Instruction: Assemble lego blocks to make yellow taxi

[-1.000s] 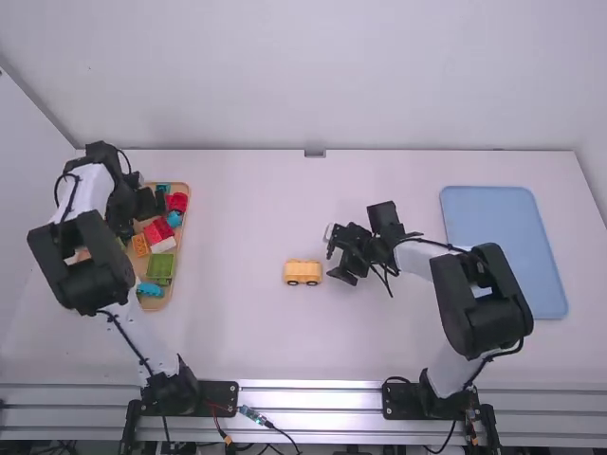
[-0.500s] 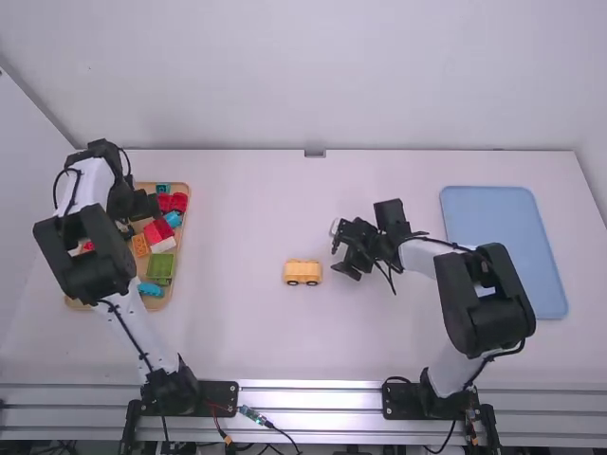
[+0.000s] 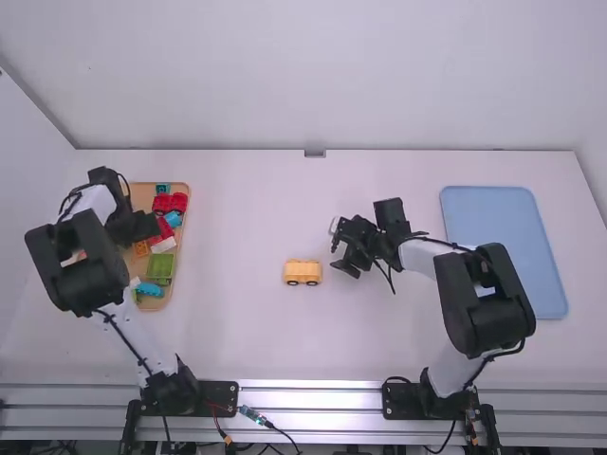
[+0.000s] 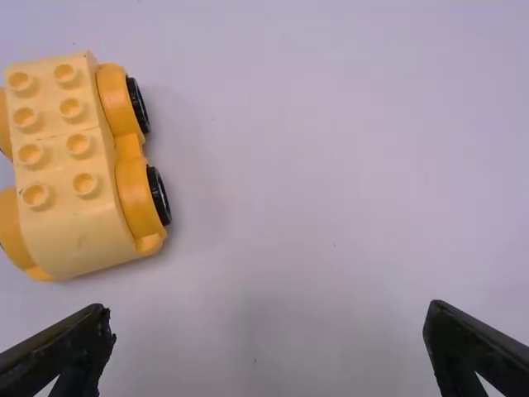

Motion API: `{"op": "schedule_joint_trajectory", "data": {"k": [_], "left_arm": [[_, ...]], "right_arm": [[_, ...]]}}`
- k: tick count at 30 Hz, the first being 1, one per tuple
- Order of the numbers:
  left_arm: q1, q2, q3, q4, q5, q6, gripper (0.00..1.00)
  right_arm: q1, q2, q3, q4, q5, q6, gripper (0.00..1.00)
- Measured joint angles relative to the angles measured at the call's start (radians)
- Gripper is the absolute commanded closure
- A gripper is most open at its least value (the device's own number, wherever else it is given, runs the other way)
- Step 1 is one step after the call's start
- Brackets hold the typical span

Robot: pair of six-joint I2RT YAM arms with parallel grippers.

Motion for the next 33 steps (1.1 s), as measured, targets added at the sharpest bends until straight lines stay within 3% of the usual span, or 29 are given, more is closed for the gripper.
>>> {"op": "schedule_joint_trajectory", "data": {"k": [3, 8, 15, 19, 25, 33], "left_arm": [[0.000, -0.086, -0.079, 0.080, 0.006, 0.015, 0.03], [0.006, -0.106, -0.095, 0.112, 0.058, 0.045, 0.23], [0.057, -0.106, -0.108, 0.102, 0.100, 0.037, 0.20], [0.086, -0.106, -0.114, 0.112, 0.117, 0.047, 0.29], [0.086, -0.106, -0.174, 0.169, 0.154, 0.064, 0.30], [0.086, -0.106, -0.189, 0.181, 0.162, 0.065, 0.42]], "right_arm": [[0.000, 0.000, 0.000, 0.000, 0.000, 0.000, 0.01], [0.000, 0.000, 0.000, 0.000, 0.000, 0.001, 0.01], [-0.004, 0.000, 0.000, 0.000, 0.000, 0.001, 0.01], [-0.008, 0.000, 0.000, 0.000, 0.000, -0.002, 0.01], [-0.008, 0.000, 0.000, 0.000, 0.000, -0.002, 0.01], [-0.008, 0.000, 0.000, -0.001, 0.000, -0.001, 0.01]]}}
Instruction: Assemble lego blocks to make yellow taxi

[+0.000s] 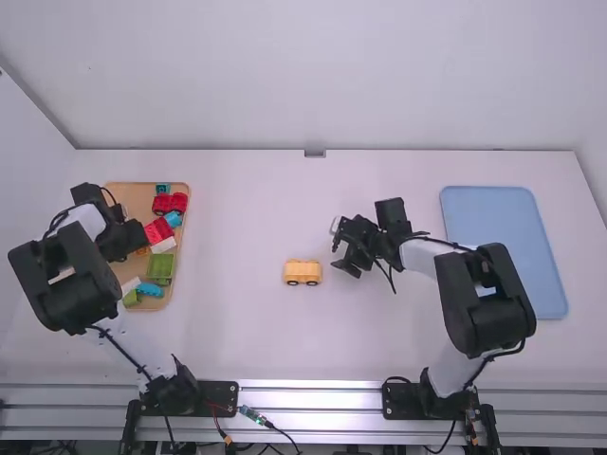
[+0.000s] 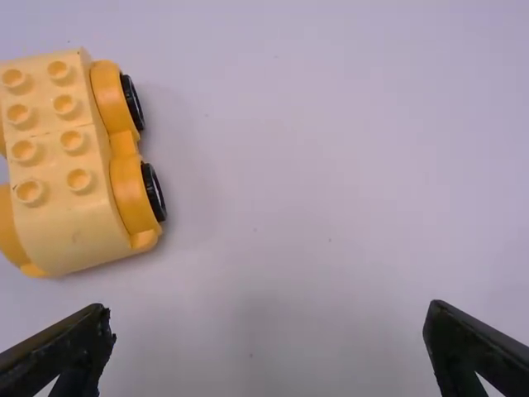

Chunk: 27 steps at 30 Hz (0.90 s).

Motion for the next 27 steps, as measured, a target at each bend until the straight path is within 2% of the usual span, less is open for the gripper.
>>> {"op": "schedule_joint_trajectory", "data": {"k": [14, 22, 27], "left_arm": [[0.000, 0.000, -0.063, 0.079, 0.000, 0.000, 0.44], [0.000, -0.002, -0.090, 0.150, 0.044, 0.053, 0.49], [0.000, -0.002, -0.111, 0.144, 0.053, 0.070, 0.60]], "right_arm": [[0.000, 0.000, 0.000, -0.002, 0.000, 0.001, 0.01], [0.000, 0.000, 0.000, -0.003, 0.000, 0.000, 0.01], [0.000, 0.000, 0.000, -0.003, 0.000, 0.002, 0.01]]}}
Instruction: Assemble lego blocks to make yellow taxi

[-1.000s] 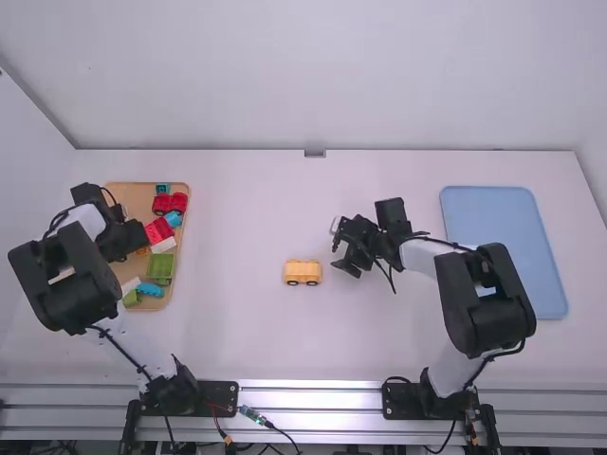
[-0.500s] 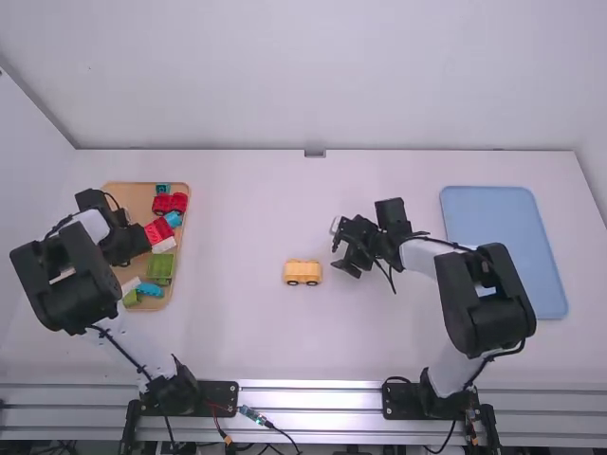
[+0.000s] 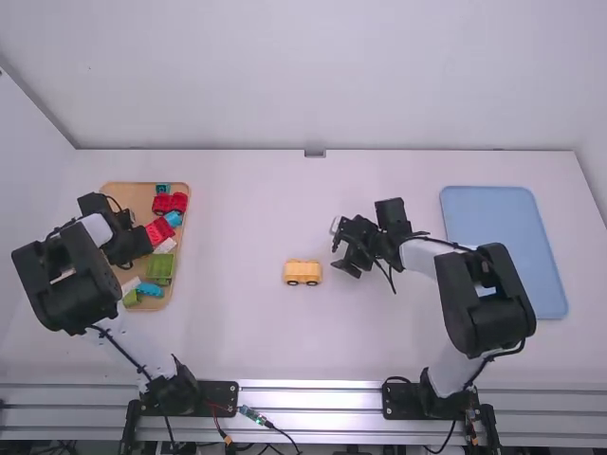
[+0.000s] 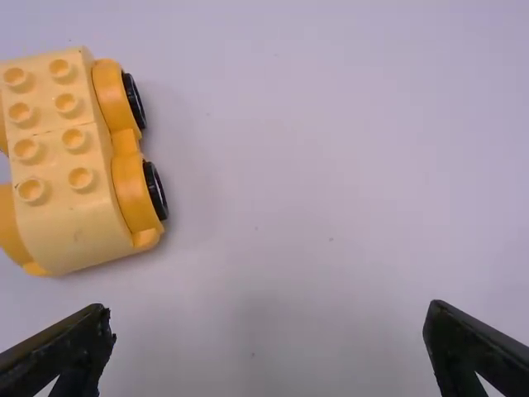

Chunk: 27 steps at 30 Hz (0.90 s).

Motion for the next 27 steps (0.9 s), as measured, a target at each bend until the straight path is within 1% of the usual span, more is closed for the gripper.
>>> {"op": "schedule_joint_trajectory", "data": {"k": [1, 8, 13, 15, 17, 22, 23, 24, 25, 27], "left_arm": [[0.000, 0.000, 0.000, -0.002, 0.001, 0.001, 0.59], [0.000, 0.000, 0.000, -0.002, 0.000, -0.003, 0.60], [0.000, 0.000, 0.000, 0.003, -0.001, -0.010, 0.67], [0.000, 0.000, 0.000, 0.006, -0.001, -0.009, 0.72], [0.000, 0.000, 0.000, 0.010, 0.000, -0.010, 0.73], [0.000, 0.000, 0.000, 0.020, 0.000, -0.027, 0.69], [0.000, 0.000, 0.000, 0.021, 0.000, -0.031, 0.70], [0.000, 0.000, 0.000, 0.022, 0.000, -0.038, 0.78], [0.000, 0.000, 0.000, 0.021, 0.000, -0.042, 0.80], [0.000, 0.000, 0.000, 0.013, 0.000, -0.048, 0.82]], "right_arm": [[0.000, 0.000, 0.000, 0.000, -0.001, -0.003, 0.01], [0.000, 0.000, 0.000, 0.000, 0.000, -0.001, 0.01], [0.000, 0.000, 0.000, -0.003, 0.000, -0.003, 0.01], [0.000, 0.000, 0.000, -0.009, 0.000, 0.000, 0.01], [0.000, 0.000, 0.000, -0.012, 0.000, -0.002, 0.01], [0.000, 0.000, 0.000, -0.010, 0.000, -0.002, 0.01], [0.000, 0.000, 0.000, -0.010, 0.000, 0.000, 0.01], [0.000, 0.000, 0.000, -0.005, 0.000, 0.000, 0.01], [0.000, 0.000, 0.000, -0.004, 0.000, -0.002, 0.01], [0.000, 0.000, 0.000, 0.011, 0.000, 0.008, 0.01]]}}
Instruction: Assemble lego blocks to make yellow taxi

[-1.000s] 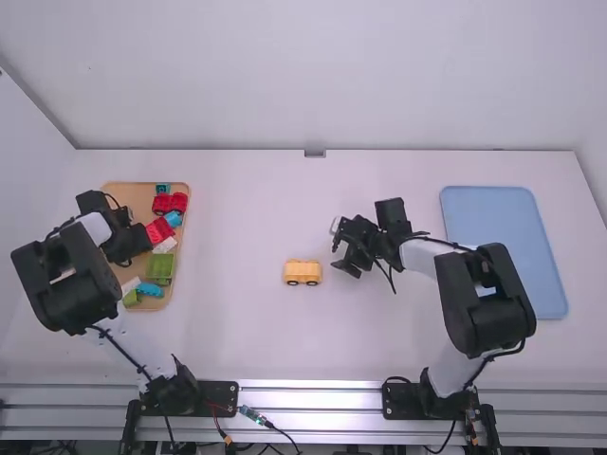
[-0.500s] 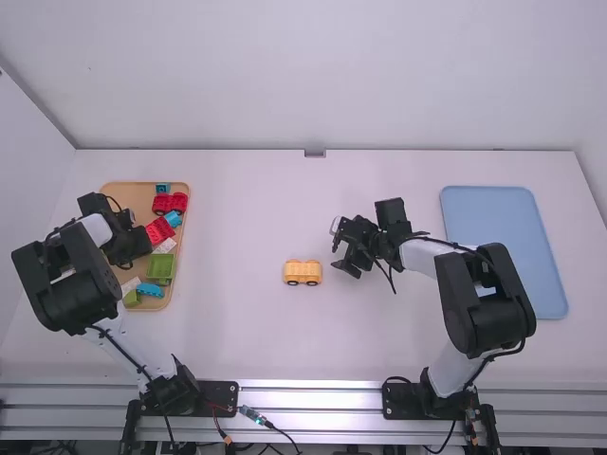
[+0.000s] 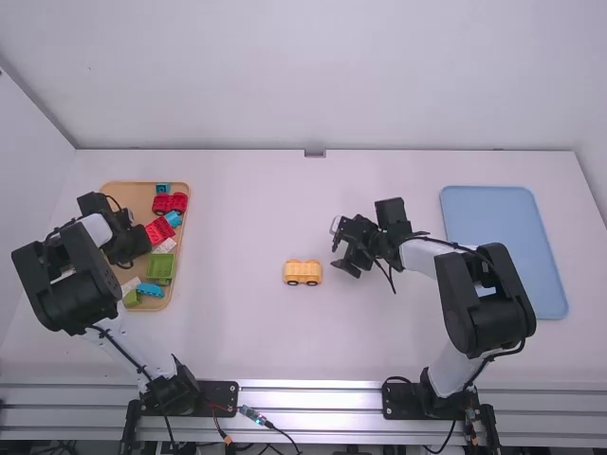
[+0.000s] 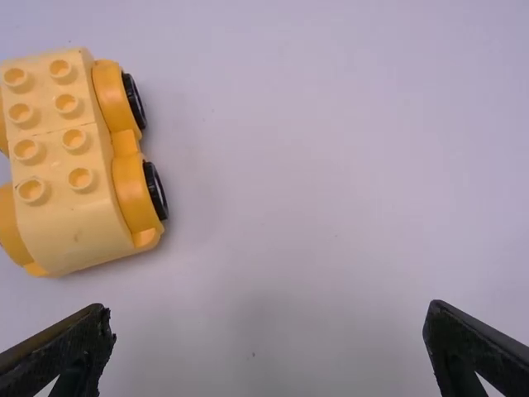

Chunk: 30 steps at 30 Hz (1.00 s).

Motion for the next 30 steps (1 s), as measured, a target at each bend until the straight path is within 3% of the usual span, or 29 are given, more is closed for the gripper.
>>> {"op": "schedule_joint_trajectory", "data": {"k": [2, 4, 11, 17, 24, 30], "left_arm": [[0.000, 0.000, 0.000, -0.003, 0.000, -0.004, 0.82], [-0.004, 0.000, 0.000, 0.000, -0.001, -0.016, 0.98], [-0.058, -0.076, 0.000, 0.002, -0.027, -0.042, 0.98], [-0.141, -0.312, -0.099, 0.118, -0.042, -0.055, 0.98], [-0.248, -0.584, -0.348, 0.392, 0.324, 0.064, 0.98], [-0.393, -0.626, -0.512, 0.654, 0.578, 0.073, 0.98]], "right_arm": [[0.000, 0.000, 0.000, 0.012, 0.000, 0.013, 0.01], [0.000, 0.000, 0.000, 0.022, 0.000, 0.031, 0.01], [0.000, 0.000, 0.000, 0.029, 0.000, 0.056, 0.01], [0.000, 0.000, 0.000, 0.108, -0.004, 0.130, 0.01], [-0.012, 0.000, 0.000, 0.247, -0.201, 0.281, 0.01], [-0.044, 0.000, 0.001, 0.433, -0.517, 0.358, 0.01]]}}
